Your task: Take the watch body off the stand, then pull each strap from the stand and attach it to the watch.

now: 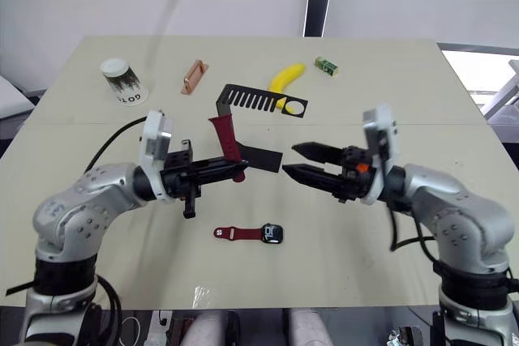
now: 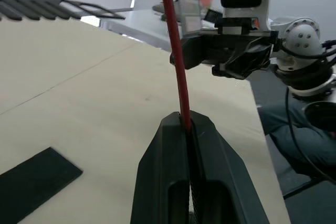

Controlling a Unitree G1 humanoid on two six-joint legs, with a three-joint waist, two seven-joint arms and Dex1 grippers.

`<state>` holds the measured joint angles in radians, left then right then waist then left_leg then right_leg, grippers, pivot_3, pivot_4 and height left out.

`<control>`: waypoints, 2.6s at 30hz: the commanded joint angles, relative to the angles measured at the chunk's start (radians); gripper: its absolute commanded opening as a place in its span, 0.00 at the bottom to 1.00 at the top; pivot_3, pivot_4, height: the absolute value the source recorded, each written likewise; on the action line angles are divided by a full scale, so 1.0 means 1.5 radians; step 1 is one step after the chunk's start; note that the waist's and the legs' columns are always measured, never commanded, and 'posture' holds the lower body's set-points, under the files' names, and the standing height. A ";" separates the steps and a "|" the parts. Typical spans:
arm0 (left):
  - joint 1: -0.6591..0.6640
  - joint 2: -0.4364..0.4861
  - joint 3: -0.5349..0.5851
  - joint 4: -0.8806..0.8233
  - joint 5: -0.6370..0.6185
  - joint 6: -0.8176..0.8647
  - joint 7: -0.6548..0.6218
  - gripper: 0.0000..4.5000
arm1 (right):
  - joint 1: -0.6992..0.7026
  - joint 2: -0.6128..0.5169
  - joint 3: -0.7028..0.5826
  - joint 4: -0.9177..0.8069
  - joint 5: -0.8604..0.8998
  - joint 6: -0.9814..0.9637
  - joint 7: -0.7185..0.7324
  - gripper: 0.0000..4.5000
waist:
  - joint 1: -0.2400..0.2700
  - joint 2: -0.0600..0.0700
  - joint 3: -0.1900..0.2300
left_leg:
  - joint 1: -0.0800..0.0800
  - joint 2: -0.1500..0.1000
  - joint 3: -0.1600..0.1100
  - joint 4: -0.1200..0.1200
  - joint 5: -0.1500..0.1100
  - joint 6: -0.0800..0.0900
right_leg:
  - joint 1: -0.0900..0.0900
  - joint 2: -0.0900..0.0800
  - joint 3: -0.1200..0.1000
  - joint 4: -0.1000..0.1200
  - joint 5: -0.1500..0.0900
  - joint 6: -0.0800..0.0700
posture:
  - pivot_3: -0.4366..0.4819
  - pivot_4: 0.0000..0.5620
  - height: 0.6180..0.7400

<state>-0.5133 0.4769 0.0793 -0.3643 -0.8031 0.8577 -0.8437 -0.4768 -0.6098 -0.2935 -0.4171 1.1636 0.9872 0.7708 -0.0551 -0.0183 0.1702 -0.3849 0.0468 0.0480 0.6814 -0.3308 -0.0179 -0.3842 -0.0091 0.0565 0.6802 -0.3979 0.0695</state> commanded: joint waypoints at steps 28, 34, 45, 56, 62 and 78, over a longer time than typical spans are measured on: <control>-0.082 -0.046 -0.095 0.083 0.004 -0.055 -0.084 0.00 | -0.112 0.061 0.103 0.032 0.143 0.004 -0.218 0.72 | 0.000 0.000 0.000 | -0.004 0.000 0.000 0.001 0.000 0.000 | -0.004 -0.001 0.000 0.001 0.000 0.000 | 0.48 0.27 1.00; -0.082 -0.041 -0.093 0.082 0.005 -0.056 -0.086 0.00 | -0.115 0.065 0.103 0.034 0.145 0.000 -0.214 0.72 | 0.000 0.000 0.000 | -0.004 0.000 0.000 0.000 0.000 0.000 | -0.004 -0.001 0.000 0.001 0.000 0.000 | 0.48 0.27 1.00; -0.085 -0.043 -0.092 0.079 0.005 -0.055 -0.080 0.00 | -0.115 0.065 0.103 0.033 0.148 0.000 -0.212 0.43 | 0.000 0.000 0.000 | -0.004 0.000 0.000 0.000 0.000 0.000 | -0.004 -0.001 0.000 0.001 0.000 0.000 | 0.48 0.27 1.00; -0.088 -0.043 -0.093 0.089 0.011 -0.063 -0.083 0.00 | -0.124 0.063 0.107 0.036 0.141 0.003 -0.212 0.36 | 0.000 0.000 0.000 | -0.004 0.000 0.000 0.000 0.000 0.000 | -0.004 -0.001 0.000 0.001 0.000 0.000 | 0.48 0.27 1.00; -0.089 -0.047 -0.093 0.088 0.011 -0.065 -0.081 0.00 | -0.126 0.063 0.108 0.034 0.141 0.003 -0.212 0.36 | 0.000 0.000 0.000 | -0.004 0.000 0.000 0.000 0.000 0.000 | -0.004 -0.001 0.000 0.000 0.000 0.000 | 0.48 0.27 1.00; -0.093 -0.048 -0.090 0.088 0.009 -0.064 -0.078 0.00 | -0.127 0.071 0.110 0.032 0.146 0.000 -0.220 0.17 | 0.000 0.000 0.000 | -0.004 0.000 0.000 0.000 0.000 0.000 | -0.004 -0.001 0.000 0.000 0.000 0.000 | 0.48 0.27 1.00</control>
<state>-0.6301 0.4081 -0.0622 -0.1970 -0.7825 0.7761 -0.9601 -0.6464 -0.5067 -0.1208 -0.3413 1.3642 1.0039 0.4290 -0.0555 -0.0181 0.1703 -0.3906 0.0469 0.0478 0.6821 -0.3309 -0.0175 -0.3904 -0.0101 0.0567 0.6809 -0.3979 0.0696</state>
